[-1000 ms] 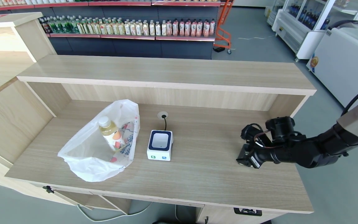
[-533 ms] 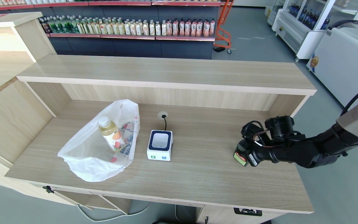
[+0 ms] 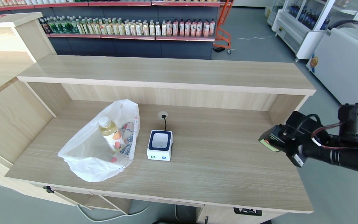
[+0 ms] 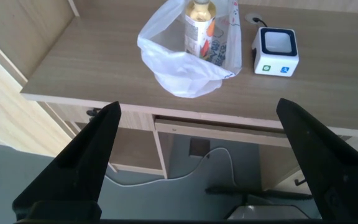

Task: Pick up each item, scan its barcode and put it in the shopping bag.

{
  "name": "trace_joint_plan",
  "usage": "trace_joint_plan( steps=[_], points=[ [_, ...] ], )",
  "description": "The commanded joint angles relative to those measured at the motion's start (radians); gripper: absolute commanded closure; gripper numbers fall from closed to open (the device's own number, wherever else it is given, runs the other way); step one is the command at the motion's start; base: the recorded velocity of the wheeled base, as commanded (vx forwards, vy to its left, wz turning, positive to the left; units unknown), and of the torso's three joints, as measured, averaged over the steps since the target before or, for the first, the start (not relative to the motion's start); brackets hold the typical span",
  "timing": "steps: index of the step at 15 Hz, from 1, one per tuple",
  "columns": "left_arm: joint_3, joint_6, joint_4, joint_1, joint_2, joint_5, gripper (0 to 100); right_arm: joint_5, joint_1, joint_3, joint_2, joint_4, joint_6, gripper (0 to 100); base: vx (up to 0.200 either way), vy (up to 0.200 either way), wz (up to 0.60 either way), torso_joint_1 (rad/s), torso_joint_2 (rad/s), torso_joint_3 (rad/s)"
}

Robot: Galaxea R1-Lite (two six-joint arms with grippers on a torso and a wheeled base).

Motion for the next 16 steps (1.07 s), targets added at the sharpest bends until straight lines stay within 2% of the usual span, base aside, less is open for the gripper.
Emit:
trace_joint_plan(
  steps=[1,2,3,4,6,7,8,12,14,16],
  points=[
    [0.0,0.0,0.0,0.0,0.0,0.001,0,0.336,0.013,0.133,-0.127,-0.082,-0.449,100,0.0,0.0,0.0,0.0,0.0,0.0],
    [0.0,0.0,0.0,0.0,0.0,0.001,0,0.442,0.039,0.14,-0.079,-0.075,-0.608,100,0.0,0.0,0.0,0.0,0.0,0.0],
    [0.0,0.0,0.0,0.0,0.0,0.001,0,0.516,0.088,0.136,0.014,-0.065,-0.972,100,0.0,0.0,0.0,0.0,0.0,0.0],
    [0.0,0.0,0.0,0.0,0.0,0.001,0,0.557,0.136,0.133,0.063,-0.065,-1.142,100,0.0,0.0,0.0,0.0,0.0,0.0],
    [0.0,0.0,0.0,0.0,0.0,0.001,0,0.621,0.262,0.119,0.136,-0.065,-1.394,100,0.0,0.0,0.0,0.0,0.0,0.0],
    [0.0,0.0,0.0,0.0,0.0,0.001,0,0.657,0.296,0.119,0.172,-0.063,-1.477,100,0.0,0.0,0.0,0.0,0.0,0.0],
    [0.0,0.0,0.0,0.0,0.0,0.001,0,0.678,0.297,0.123,0.206,-0.062,-1.524,100,0.0,0.0,0.0,0.0,0.0,0.0],
    [0.0,0.0,0.0,0.0,0.0,0.001,0,0.686,0.328,0.122,0.268,-0.065,-1.575,100,0.0,0.0,0.0,0.0,0.0,0.0],
    [0.0,0.0,0.0,0.0,0.0,0.001,0,0.732,0.34,0.127,0.275,-0.072,-1.668,100,0.0,0.0,0.0,0.0,0.0,0.0],
    [0.0,0.0,0.0,0.0,0.0,-0.001,0,0.741,0.345,0.123,0.275,-0.097,-1.687,100,0.0,0.0,0.0,0.0,0.0,0.0]
  ],
)
